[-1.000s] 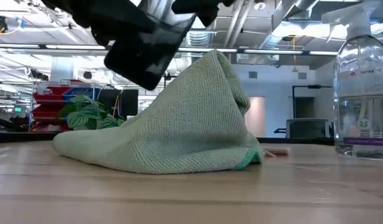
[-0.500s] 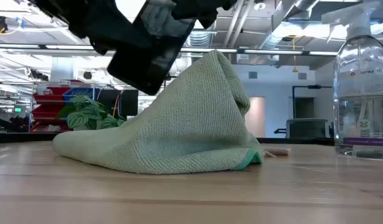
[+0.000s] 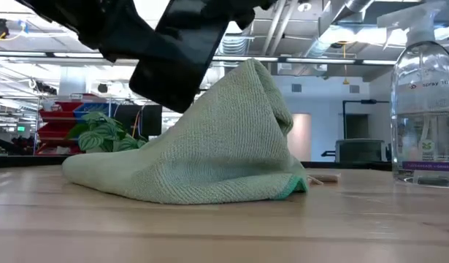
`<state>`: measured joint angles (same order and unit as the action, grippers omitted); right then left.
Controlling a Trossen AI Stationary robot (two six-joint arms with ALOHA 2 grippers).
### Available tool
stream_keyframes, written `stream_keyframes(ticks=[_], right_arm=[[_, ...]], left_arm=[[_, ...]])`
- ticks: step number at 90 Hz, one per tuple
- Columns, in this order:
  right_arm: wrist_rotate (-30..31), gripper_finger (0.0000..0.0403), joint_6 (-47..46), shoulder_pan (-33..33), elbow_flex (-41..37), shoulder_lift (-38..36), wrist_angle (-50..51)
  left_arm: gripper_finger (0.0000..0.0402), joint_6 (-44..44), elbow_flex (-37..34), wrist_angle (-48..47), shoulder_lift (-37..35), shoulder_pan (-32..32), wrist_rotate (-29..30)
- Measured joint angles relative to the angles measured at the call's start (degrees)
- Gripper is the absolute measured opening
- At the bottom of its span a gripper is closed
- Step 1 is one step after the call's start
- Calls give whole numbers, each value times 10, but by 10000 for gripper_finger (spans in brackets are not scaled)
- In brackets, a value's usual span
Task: Apply microfiber cloth
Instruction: Wipe the front of the phone with the light green microfiber cloth
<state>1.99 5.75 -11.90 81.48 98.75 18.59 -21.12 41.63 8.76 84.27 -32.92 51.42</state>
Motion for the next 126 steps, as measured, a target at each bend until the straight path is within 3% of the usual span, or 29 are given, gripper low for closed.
stream_keyframes(ticks=[22,32,44,55,66,78,90,104,126], right_arm=[[45,221,23,-4,1,-22,28],[93,261,15,-15,1,-44,66],[97,268,-1,-45,-24,-46,65],[97,268,-33,-68,-80,-31,-3],[98,269,-58,-77,-115,10,-117],[99,269,-60,-81,-93,74,-198],[99,269,-103,-81,-33,153,-161],[122,269,-177,-78,44,206,-24],[133,269,-181,-97,65,166,64]], left_arm=[[4,-40,-1,-13,0,-20,67],[4,-107,-5,-60,-9,-38,117],[4,-201,-25,-105,-39,-69,169],[4,-265,-45,-124,-71,-100,201],[4,-282,-59,-125,-96,-121,209],[4,-289,-65,-125,-98,-121,214],[4,-293,-64,-125,-98,-121,213],[4,-302,-64,-129,-98,-121,211],[8,-315,-64,-148,-98,-121,199]])
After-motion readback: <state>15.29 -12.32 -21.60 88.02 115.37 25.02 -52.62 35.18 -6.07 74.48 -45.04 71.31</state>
